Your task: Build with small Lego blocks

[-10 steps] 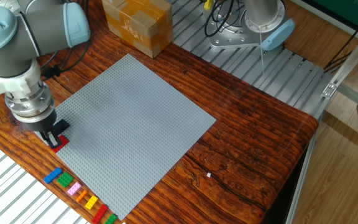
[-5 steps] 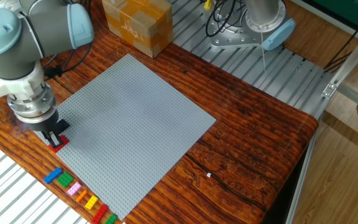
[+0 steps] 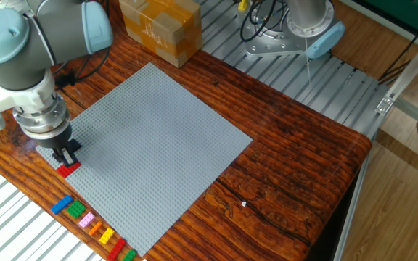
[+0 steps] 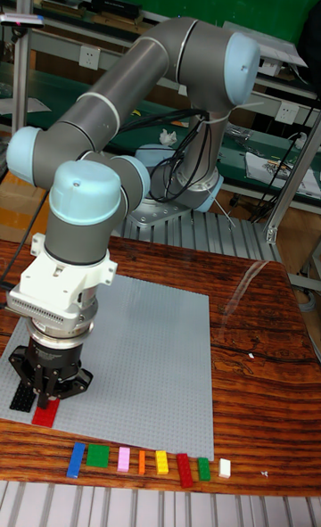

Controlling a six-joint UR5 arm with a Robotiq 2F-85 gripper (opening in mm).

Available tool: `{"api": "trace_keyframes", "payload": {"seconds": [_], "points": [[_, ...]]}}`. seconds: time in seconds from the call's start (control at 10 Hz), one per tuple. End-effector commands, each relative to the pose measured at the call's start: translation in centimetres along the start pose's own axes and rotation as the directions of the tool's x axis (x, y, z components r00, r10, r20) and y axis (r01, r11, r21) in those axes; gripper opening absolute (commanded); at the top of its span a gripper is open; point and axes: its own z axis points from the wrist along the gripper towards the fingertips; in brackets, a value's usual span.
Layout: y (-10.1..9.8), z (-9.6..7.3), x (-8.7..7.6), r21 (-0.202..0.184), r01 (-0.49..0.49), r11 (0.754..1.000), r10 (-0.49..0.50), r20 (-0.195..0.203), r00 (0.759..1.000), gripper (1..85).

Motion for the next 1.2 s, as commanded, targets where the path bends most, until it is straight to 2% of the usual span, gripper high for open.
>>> {"api": "trace_keyframes", "payload": {"seconds": [0.0, 0.1, 0.3, 0.7, 0.8, 1.1], "points": [[0.1, 0.5, 0.5, -0.023, -0.006, 1.000, 0.006, 0.003, 1.000, 1.0], [0.2, 1.1, 0.3, -0.038, -0.002, 0.999, 0.003, 0.019, 1.000, 1.0], [0.0, 1.1, 0.2, -0.041, 0.007, 0.999, -0.006, 0.023, 1.000, 1.0], [-0.7, -1.4, 1.2, -0.006, -0.001, 1.000, 0.001, -0.061, 0.998, 1.0], [-0.5, -1.5, 1.1, 0.006, -0.016, 1.000, 0.016, -0.072, 0.997, 1.0], [0.6, -1.4, 0.9, 0.004, -0.024, 1.000, 0.024, -0.078, 0.997, 1.0]]}}
